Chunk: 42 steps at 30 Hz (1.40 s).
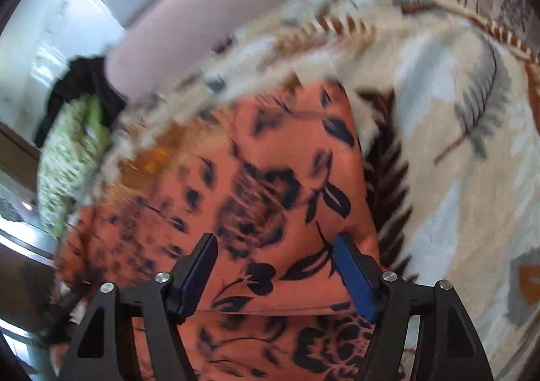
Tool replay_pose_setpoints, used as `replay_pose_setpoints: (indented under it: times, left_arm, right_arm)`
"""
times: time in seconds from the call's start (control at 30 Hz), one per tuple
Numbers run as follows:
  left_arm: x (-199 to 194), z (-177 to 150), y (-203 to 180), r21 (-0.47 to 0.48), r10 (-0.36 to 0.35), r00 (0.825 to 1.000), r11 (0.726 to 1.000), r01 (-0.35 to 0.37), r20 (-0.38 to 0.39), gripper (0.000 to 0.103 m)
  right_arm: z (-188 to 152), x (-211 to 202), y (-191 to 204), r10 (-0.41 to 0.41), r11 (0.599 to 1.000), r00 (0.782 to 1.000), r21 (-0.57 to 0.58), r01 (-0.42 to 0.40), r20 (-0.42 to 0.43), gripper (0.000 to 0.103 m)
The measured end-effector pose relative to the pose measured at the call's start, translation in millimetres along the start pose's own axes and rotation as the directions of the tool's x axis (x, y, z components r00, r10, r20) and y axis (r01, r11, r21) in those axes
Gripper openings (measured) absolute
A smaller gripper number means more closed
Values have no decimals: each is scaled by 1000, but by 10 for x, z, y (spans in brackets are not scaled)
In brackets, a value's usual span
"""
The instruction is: Fold small clothes
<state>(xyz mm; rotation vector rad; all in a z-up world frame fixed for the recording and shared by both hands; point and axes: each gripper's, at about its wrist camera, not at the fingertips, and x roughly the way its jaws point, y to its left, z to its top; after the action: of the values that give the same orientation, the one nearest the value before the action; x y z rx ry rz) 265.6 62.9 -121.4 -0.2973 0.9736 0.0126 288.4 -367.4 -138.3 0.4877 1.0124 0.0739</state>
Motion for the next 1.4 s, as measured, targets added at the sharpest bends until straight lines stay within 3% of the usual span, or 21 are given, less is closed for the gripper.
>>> replay_pose_setpoints:
  times: [0.23, 0.33, 0.4, 0.47, 0.57, 0.73, 0.8, 0.83, 0.87, 0.93, 0.97, 1.07, 1.1, 1.17, 1.23, 1.4]
  left_arm:
    - [-468, -22, -32, -13, -28, 994, 999, 29, 107, 9]
    - [-322, -101, -9, -2, 17, 998, 1000, -17, 58, 9]
    - [18, -135, 51, -2, 56, 996, 998, -56, -67, 11]
    - [6, -129, 53, 11, 53, 998, 999, -52, -38, 12]
    - [-104, -93, 18, 29, 38, 999, 999, -37, -32, 12]
    - [-283, -68, 118, -11, -23, 999, 1000, 22, -30, 13]
    - [-468, -99, 229, -48, -68, 998, 997, 67, -14, 15]
    - [-586, -89, 317, -68, -100, 995, 993, 100, -6, 19]
    - [-681, -97, 412, -86, -126, 992, 988, 126, 7, 24]
    - [-849, -48, 633, -123, -156, 987, 979, 161, 44, 61]
    - [-933, -8, 812, -158, -157, 985, 973, 167, 73, 68]
    - [-1044, 147, 1508, -325, -156, 975, 924, 202, 160, 72]
    - [-1029, 192, 1752, -395, -155, 972, 893, 214, 176, 72]
    - [-934, 316, 2291, -526, -172, 959, 807, 269, 226, 72]
    - [-791, 444, 2755, -625, -139, 963, 738, 256, 230, 71]
    - [-515, 631, 3224, -701, -152, 963, 661, 266, 222, 71]
  right_arm:
    - [72, -493, 207, 69, 996, 993, -65, -63, 99, 74]
    - [48, -504, 184, 110, 993, 991, -53, -106, 76, 74]
    - [19, -322, 116, 89, 996, 996, -34, -88, 25, 78]
    - [-29, -71, -45, 90, 995, 990, 50, -85, -105, 82]
    - [31, -187, -118, 155, 983, 987, 108, -149, -48, 81]
    - [232, -259, -6, 257, 963, 966, 77, -257, 11, 81]
    - [310, 54, -215, 179, 976, 983, 135, -172, -41, 82]
    - [329, 180, -344, 204, 960, 977, 206, -187, -62, 81]
    - [327, 159, -419, 240, 939, 970, 259, -226, -24, 81]
    - [331, -34, -311, 250, 940, 968, 237, -248, 19, 81]
    - [309, -135, -208, 251, 949, 968, 190, -252, 29, 81]
    - [121, -381, 47, 235, 969, 971, 72, -237, 37, 81]
    - [35, -445, 92, 233, 971, 972, 50, -235, 41, 81]
    - [-182, -512, 150, 247, 968, 969, 33, -248, 32, 81]
    - [-397, -518, 172, 256, 966, 966, 33, -257, 19, 81]
    - [-747, -501, 170, 248, 968, 969, 32, -248, -6, 81]
